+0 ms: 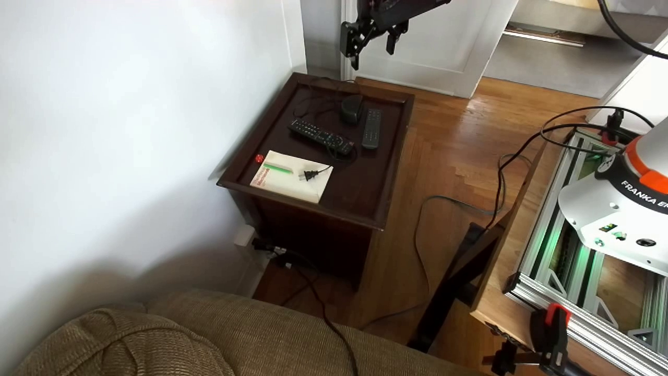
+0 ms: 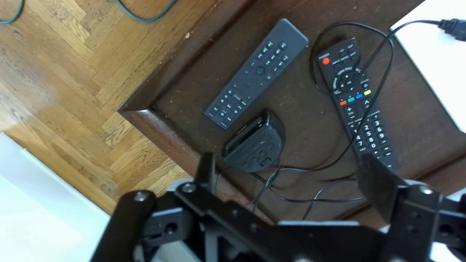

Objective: Move the black object to the right

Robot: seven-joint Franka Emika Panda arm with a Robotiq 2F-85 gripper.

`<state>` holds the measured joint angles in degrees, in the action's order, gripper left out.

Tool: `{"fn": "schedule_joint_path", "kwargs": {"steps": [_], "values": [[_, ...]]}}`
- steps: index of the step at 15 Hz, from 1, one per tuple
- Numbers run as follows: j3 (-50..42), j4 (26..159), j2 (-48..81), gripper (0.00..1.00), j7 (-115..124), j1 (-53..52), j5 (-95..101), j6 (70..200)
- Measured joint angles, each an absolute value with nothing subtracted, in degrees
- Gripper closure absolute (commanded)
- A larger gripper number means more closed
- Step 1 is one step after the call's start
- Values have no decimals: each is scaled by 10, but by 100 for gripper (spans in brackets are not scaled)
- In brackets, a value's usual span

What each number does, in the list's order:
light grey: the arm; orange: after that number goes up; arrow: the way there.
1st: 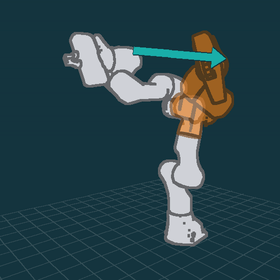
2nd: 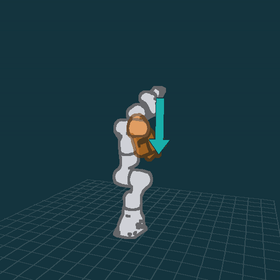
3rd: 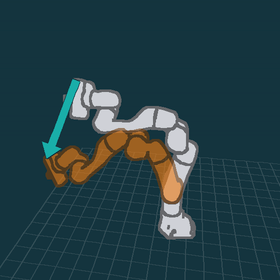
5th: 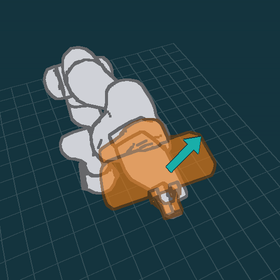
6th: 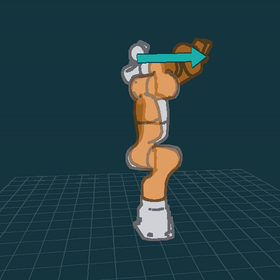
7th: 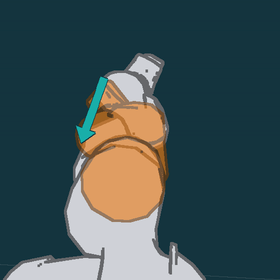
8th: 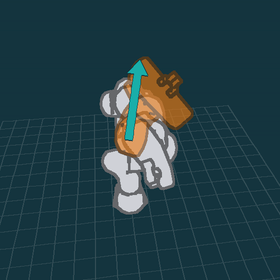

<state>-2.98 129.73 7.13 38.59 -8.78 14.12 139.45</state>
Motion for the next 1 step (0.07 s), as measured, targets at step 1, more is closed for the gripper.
{"fn": "schedule_joint_path", "kwargs": {"steps": [1], "values": [[-30, 1297, 71, 0, 386, -88, 141, 1394]]}}
